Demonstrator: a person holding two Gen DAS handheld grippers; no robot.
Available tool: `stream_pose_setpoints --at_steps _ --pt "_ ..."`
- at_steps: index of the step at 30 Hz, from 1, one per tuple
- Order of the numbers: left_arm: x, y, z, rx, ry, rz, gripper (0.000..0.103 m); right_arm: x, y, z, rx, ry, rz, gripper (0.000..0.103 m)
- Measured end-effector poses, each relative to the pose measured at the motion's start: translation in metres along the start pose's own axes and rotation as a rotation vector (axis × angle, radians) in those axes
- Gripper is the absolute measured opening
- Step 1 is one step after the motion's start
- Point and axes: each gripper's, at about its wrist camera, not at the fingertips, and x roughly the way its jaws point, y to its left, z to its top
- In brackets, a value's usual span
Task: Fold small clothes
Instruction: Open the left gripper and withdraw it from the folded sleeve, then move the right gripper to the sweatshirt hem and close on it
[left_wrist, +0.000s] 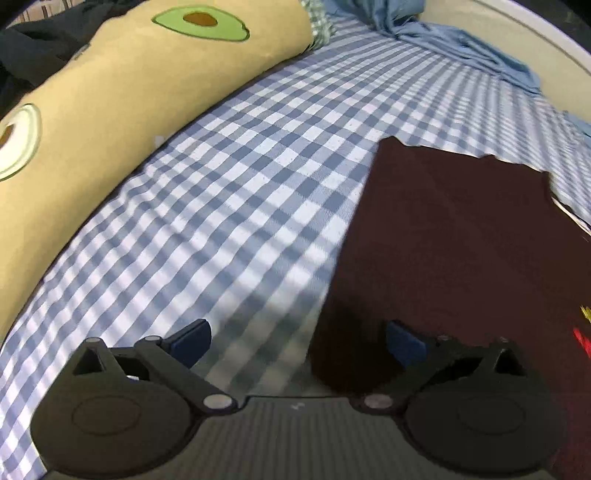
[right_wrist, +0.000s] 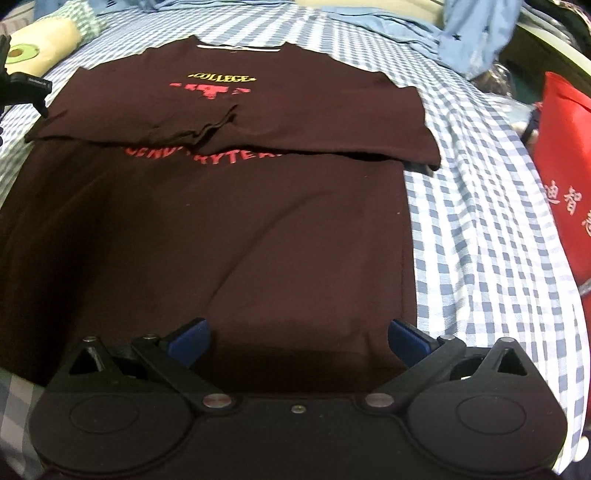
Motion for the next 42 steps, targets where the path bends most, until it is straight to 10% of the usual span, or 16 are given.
stream_pose_setpoints --at_steps 9,19,42 --pt "-0.09 0.0 -0.097 0.169 -0.056 -0.062 0.102 -0.003 -0.009 -0.014 -0.125 -0.01 0.065 0.103" --pt "-0.162 -0.019 -0.205 0.374 -0.082 -0.119 0.102 -0.015 -0.003 -0.073 -0.545 -0.056 0.143 0.103" --pt "-0.212 -0.005 -0.292 0.466 -0.056 -0.058 0.102 0.005 -0.007 -0.122 -0.767 -0.288 -0.175 0.102"
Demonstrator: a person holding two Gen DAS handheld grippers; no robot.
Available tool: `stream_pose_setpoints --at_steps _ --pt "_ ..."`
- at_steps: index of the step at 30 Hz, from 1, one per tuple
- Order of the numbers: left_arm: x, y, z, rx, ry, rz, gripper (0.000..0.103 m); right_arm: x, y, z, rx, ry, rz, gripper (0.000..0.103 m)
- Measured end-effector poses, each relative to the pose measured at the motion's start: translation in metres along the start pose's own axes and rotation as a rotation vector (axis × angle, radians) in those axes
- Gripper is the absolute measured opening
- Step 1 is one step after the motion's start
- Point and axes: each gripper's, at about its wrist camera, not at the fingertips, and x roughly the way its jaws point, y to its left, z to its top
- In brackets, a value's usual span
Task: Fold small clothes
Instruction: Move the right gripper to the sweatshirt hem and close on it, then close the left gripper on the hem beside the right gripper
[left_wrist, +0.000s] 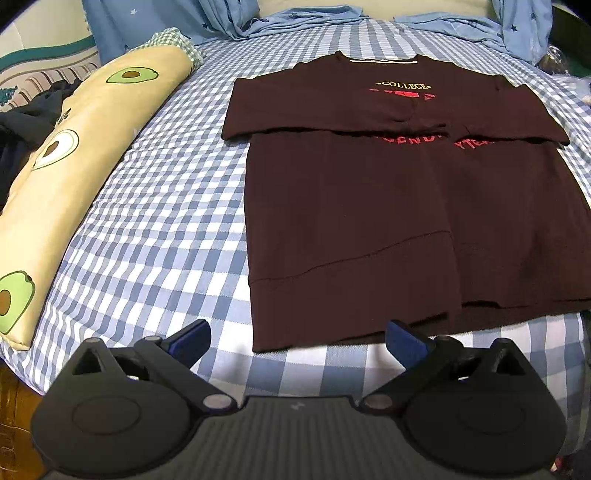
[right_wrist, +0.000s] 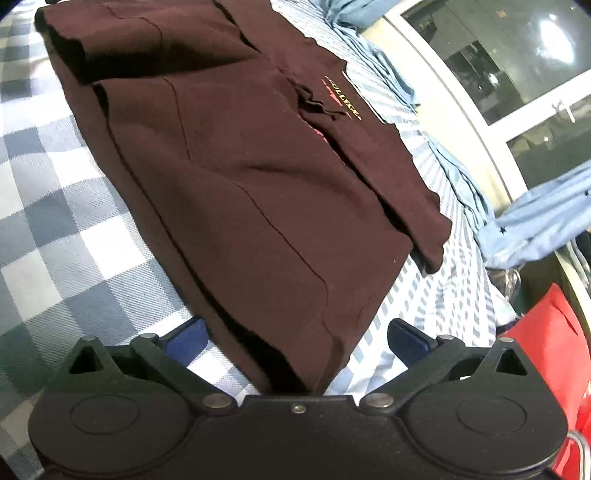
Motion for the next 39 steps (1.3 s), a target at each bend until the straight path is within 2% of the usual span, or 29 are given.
stream_pose_setpoints --at_steps 3,5,6,7,9,11,12,13,14,15,16,18,22,25,27,29,31,33,35,36,39 --pt "-0.003 0.0 -0.003 0.005 -0.002 -0.002 0.102 0.001 0.003 -0.002 -0.058 -0.035 -0.007 0.1" --pt "-0.003 0.001 -0.005 0.009 -0.003 -0.007 0.102 -0.002 0.006 -0.004 -0.1 -0.06 -0.004 0.097" --pt "-0.003 0.001 -0.005 0.011 -0.003 -0.01 0.102 -0.004 0.006 -0.005 -0.112 -0.071 0.001 0.091" --pt "-0.003 0.001 -0.007 0.017 -0.005 -0.012 0.102 -0.005 0.007 -0.005 -0.116 -0.075 -0.001 0.076" --pt "-0.004 0.0 -0.009 0.036 -0.014 -0.019 0.102 -0.004 0.002 -0.003 -0.108 -0.057 -0.008 0.067" --pt "-0.004 -0.003 -0.011 0.07 -0.027 -0.031 0.102 -0.004 -0.006 -0.002 -0.064 -0.056 0.026 0.054" --pt "-0.003 -0.005 -0.011 0.093 -0.033 -0.037 0.102 -0.005 -0.009 0.0 -0.061 -0.059 0.051 0.032" --pt "-0.003 -0.008 -0.012 0.114 -0.039 -0.041 0.102 -0.007 -0.01 0.003 -0.066 -0.065 0.075 0.021" --pt "-0.001 -0.011 -0.012 0.143 -0.048 -0.046 0.102 -0.011 -0.011 0.006 -0.07 -0.075 0.081 0.017" --pt "0.0 -0.015 -0.013 0.171 -0.055 -0.048 0.102 -0.015 -0.014 0.009 -0.055 -0.088 0.08 0.008" --pt "0.003 -0.02 -0.014 0.209 -0.062 -0.049 0.102 -0.02 -0.02 0.013 -0.02 -0.096 0.09 0.005" --pt "0.009 -0.032 -0.017 0.274 -0.073 -0.048 0.102 -0.03 -0.039 0.021 0.067 -0.111 0.102 0.003" --pt "0.024 -0.058 -0.02 0.388 -0.086 -0.03 0.102 -0.045 -0.07 0.037 0.155 -0.144 0.12 0.003" --pt "0.038 -0.07 -0.017 0.407 -0.087 0.012 0.101 -0.053 -0.083 0.046 0.17 -0.169 0.115 0.003" --pt "0.045 -0.071 -0.011 0.392 -0.085 0.041 0.094 -0.057 -0.09 0.051 0.176 -0.181 0.109 0.003" --pt "0.05 -0.067 -0.004 0.371 -0.085 0.089 0.077 -0.06 -0.094 0.055 0.181 -0.191 0.108 0.003" --pt "0.052 -0.061 0.001 0.356 -0.086 0.119 0.066 -0.061 -0.096 0.056 0.179 -0.194 0.106 0.003" --pt "0.051 -0.052 0.005 0.34 -0.098 0.107 0.059 -0.059 -0.096 0.056 0.185 -0.19 0.107 0.003" --pt "0.047 -0.045 0.006 0.342 -0.126 0.081 0.039 -0.058 -0.094 0.054 0.192 -0.18 0.105 0.003" --pt "0.044 -0.043 0.007 0.353 -0.136 0.069 0.036 -0.056 -0.093 0.053 0.193 -0.176 0.104 0.003" --pt "0.039 -0.046 0.006 0.39 -0.166 0.089 0.016 -0.057 -0.088 0.048 0.204 -0.167 0.098 0.003"
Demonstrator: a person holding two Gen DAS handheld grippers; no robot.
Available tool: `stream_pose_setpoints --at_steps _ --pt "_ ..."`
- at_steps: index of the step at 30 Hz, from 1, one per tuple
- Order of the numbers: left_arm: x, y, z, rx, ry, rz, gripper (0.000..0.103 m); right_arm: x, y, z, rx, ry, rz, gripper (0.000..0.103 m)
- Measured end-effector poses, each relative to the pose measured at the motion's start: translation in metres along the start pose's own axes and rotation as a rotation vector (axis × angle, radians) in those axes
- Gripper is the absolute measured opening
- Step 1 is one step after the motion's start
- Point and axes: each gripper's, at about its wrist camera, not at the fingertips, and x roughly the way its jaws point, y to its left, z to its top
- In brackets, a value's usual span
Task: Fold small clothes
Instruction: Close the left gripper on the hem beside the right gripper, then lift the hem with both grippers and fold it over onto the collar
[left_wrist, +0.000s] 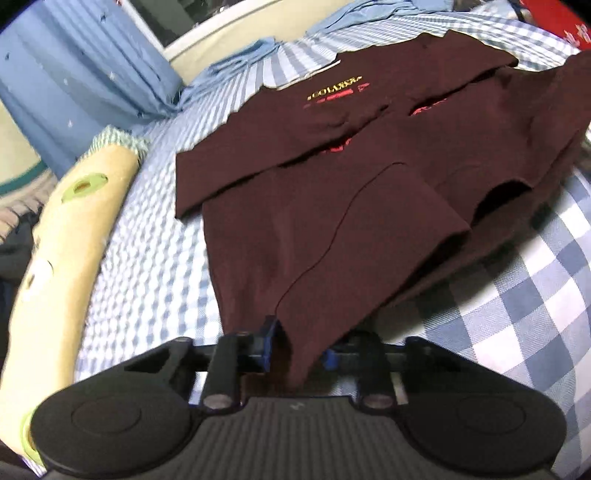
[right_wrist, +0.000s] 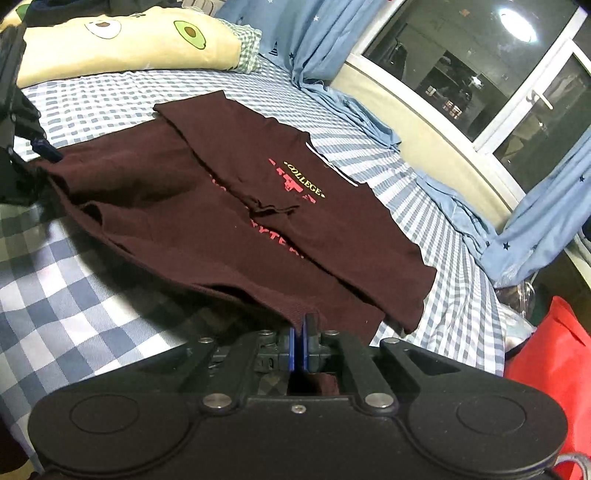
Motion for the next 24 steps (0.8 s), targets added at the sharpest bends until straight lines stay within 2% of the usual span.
stream_pose_setpoints --at_steps 1,4,11,17,24 --pt "-0.003 0.001 0.0 -0.006 -0.011 0.009 0.01 0.0 0.001 -0.002 0.005 0.002 -0.004 0.003" --pt "-0.014 0.007 0.003 -0.048 -0.062 0.037 0.003 -0.006 0.0 -0.007 0.036 -0.012 -0.01 0.002" --pt "-0.057 0.025 0.017 -0.178 -0.223 0.119 0.002 -0.036 -0.007 -0.009 0.062 -0.155 -0.083 0.002" --pt "-0.096 0.045 0.03 -0.249 -0.315 0.154 0.002 -0.068 -0.018 -0.008 0.085 -0.244 -0.115 0.002" --pt "-0.151 0.048 0.013 -0.255 -0.341 0.165 0.002 -0.127 -0.019 -0.022 0.093 -0.313 -0.103 0.002"
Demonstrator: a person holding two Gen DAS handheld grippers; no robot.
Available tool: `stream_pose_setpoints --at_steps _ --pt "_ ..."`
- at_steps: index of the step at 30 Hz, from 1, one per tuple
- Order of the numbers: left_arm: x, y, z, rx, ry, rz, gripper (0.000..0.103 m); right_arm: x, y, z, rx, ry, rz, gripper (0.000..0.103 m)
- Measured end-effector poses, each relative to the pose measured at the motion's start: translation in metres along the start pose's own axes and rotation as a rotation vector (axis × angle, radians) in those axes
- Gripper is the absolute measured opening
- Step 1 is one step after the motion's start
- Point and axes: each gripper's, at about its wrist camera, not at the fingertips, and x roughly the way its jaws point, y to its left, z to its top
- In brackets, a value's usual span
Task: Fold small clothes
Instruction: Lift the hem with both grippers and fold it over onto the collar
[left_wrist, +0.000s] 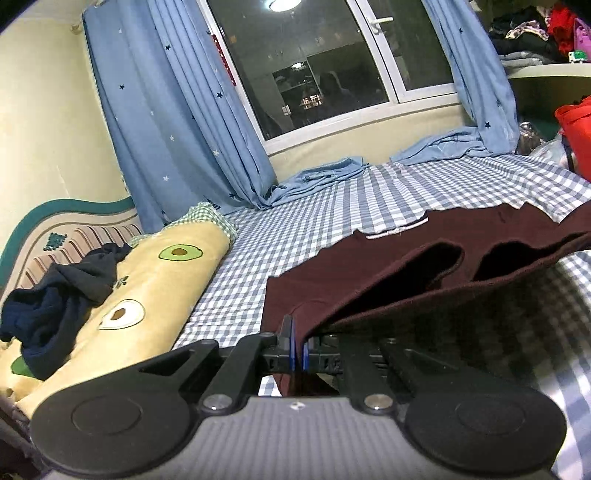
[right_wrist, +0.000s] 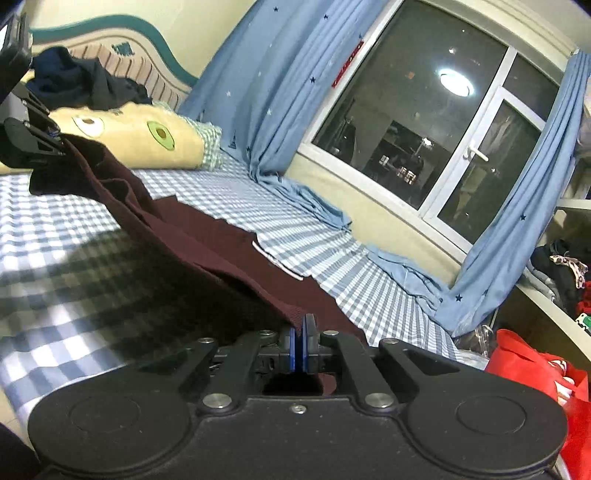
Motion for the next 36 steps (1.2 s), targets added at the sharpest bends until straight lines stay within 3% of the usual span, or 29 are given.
stream_pose_setpoints --at_steps 7,13,18,23,27,36 --pt "-0.04 0.003 0.007 0.008 0.013 0.003 0.003 -0.04 -0.009 0.009 0.016 -0.031 0.013 0.002" --pt "-0.019 -0.002 0.02 0.048 0.064 -0.022 0.003 -0.012 -0.019 0.012 0.067 0.004 0.031 0.002" --pt "0.007 0.002 0.041 0.07 0.03 -0.052 0.003 0.024 -0.026 0.023 0.067 -0.005 0.001 0.002" --pt "0.057 0.006 0.087 0.112 -0.005 -0.08 0.003 0.079 -0.042 0.046 0.062 -0.023 -0.047 0.002" --pt "0.119 0.009 0.124 0.131 0.023 -0.12 0.003 0.138 -0.057 0.063 0.072 -0.011 -0.077 0.002" --pt "0.285 -0.003 0.171 0.183 0.159 -0.242 0.003 0.311 -0.068 0.08 0.061 0.16 -0.083 0.002"
